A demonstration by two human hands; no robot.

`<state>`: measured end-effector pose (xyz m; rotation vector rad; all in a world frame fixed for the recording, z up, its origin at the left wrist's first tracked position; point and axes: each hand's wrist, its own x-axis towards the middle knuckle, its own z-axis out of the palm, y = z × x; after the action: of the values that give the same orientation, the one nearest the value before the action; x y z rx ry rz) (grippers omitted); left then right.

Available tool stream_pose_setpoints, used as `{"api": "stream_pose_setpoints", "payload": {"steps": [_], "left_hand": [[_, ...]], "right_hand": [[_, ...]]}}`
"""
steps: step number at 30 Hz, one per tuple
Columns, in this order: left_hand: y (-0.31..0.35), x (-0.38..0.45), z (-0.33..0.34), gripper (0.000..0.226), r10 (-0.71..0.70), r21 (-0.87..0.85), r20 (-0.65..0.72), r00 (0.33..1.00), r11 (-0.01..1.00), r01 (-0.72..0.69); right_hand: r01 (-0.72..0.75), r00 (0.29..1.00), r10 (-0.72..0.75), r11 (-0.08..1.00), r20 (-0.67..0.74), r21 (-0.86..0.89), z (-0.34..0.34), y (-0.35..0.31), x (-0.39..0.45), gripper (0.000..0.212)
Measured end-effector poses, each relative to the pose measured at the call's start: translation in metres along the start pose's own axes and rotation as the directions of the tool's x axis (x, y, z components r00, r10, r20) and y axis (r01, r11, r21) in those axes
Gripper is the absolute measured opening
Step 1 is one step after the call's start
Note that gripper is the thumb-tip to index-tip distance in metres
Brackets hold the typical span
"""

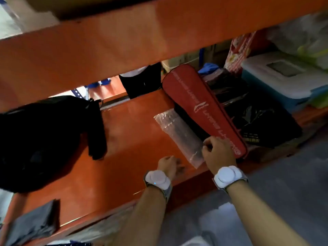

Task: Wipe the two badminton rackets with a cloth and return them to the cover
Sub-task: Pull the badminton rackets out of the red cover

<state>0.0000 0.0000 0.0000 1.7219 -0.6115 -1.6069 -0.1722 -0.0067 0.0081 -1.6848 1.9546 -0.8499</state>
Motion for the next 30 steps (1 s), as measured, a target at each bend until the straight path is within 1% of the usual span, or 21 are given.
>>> {"api": "stream_pose_setpoints", "payload": {"steps": [1, 2, 3, 4, 6, 8, 11, 13, 16, 18, 19, 20, 22, 24, 26, 27, 29, 30], "left_hand": [[-0.002, 0.003, 0.017, 0.021, -0.016, 0.024, 0.005, 1.0, 1.0, 0.016], [-0.003, 0.006, 0.031, 0.025, -0.03, 0.048, -0.003, 1.0, 0.998, 0.03], [-0.006, 0.008, 0.041, 0.028, -0.029, 0.08, 0.004, 1.0, 0.996, 0.028], [-0.007, 0.009, 0.052, 0.029, -0.024, 0.118, 0.017, 1.0, 0.993, 0.022], [-0.001, 0.015, 0.062, 0.03, 0.001, 0.151, -0.015, 1.0, 0.989, 0.001], [0.007, 0.023, 0.07, 0.028, -0.01, 0.105, -0.015, 1.0, 0.994, 0.012], [0.013, 0.033, 0.09, 0.019, -0.047, 0.075, 0.052, 0.998, 0.996, 0.043], [0.015, 0.038, 0.101, 0.017, -0.049, 0.07, 0.083, 0.995, 0.997, 0.043], [0.015, 0.044, 0.121, 0.014, -0.058, -0.005, 0.101, 0.993, 0.998, 0.058], [0.017, 0.048, 0.135, 0.017, -0.051, -0.04, 0.125, 0.991, 0.998, 0.056], [0.018, 0.05, 0.143, 0.017, -0.027, -0.036, 0.124, 0.992, 0.999, 0.032], [0.019, 0.051, 0.148, 0.014, 0.003, -0.015, 0.11, 0.994, 1.0, -0.001], [0.018, 0.054, 0.157, 0.017, 0.074, 0.101, 0.075, 0.994, 0.992, -0.081], [0.019, 0.054, 0.161, 0.035, 0.137, 0.249, 0.072, 0.988, 0.957, -0.151], [0.022, 0.053, 0.165, 0.04, 0.18, 0.333, 0.064, 0.982, 0.923, -0.191], [0.025, 0.051, 0.167, 0.039, 0.212, 0.383, 0.046, 0.976, 0.899, -0.214], [0.03, 0.048, 0.172, 0.024, 0.289, 0.485, 0.005, 0.957, 0.837, -0.255], [0.032, 0.047, 0.176, 0.019, 0.292, 0.498, -0.017, 0.956, 0.832, -0.245]], "right_hand": [[0.034, 0.999, -0.035, 0.993, -0.014, -0.11, -0.009, 0.009, 0.01, 0.024], [0.037, 0.999, -0.041, 0.963, -0.008, -0.267, -0.014, 0.017, 0.018, 0.035], [0.022, 1.0, -0.023, 0.93, 0.0, -0.367, -0.015, 0.026, 0.025, 0.045], [-0.016, 0.999, 0.028, 0.902, 0.022, -0.431, -0.019, 0.033, 0.031, 0.054], [-0.072, 0.992, 0.111, 0.886, 0.058, -0.457, -0.017, 0.045, 0.037, 0.064], [-0.09, 0.985, 0.149, 0.872, 0.087, -0.481, -0.015, 0.056, 0.041, 0.067], [-0.12, 0.979, 0.18, 0.888, 0.094, -0.444, -0.02, 0.066, 0.054, 0.065], [-0.112, 0.974, 0.179, 0.91, 0.136, -0.399, -0.021, 0.069, 0.062, 0.061], [-0.108, 0.97, 0.169, 0.944, 0.174, -0.312, -0.028, 0.076, 0.072, 0.043], [-0.119, 0.975, 0.156, 0.968, 0.159, -0.22, -0.035, 0.083, 0.079, 0.027], [-0.132, 0.977, 0.159, 0.975, 0.143, -0.181, -0.039, 0.087, 0.082, 0.022], [-0.139, 0.978, 0.16, 0.978, 0.131, -0.155, -0.041, 0.09, 0.084, 0.02], [-0.136, 0.983, 0.152, 0.98, 0.104, -0.148, -0.044, 0.094, 0.088, 0.019], [-0.138, 0.985, 0.15, 0.981, 0.083, -0.14, -0.044, 0.094, 0.088, 0.017], [-0.143, 0.986, 0.152, 0.981, 0.061, -0.134, -0.045, 0.092, 0.089, 0.016], [-0.142, 0.987, 0.151, 0.98, 0.057, -0.137, -0.045, 0.09, 0.089, 0.016], [-0.135, 0.988, 0.144, 0.982, 0.058, -0.131, -0.045, 0.087, 0.09, 0.015], [-0.129, 0.989, 0.138, 0.982, 0.061, -0.137, -0.045, 0.085, 0.09, 0.015]]}}
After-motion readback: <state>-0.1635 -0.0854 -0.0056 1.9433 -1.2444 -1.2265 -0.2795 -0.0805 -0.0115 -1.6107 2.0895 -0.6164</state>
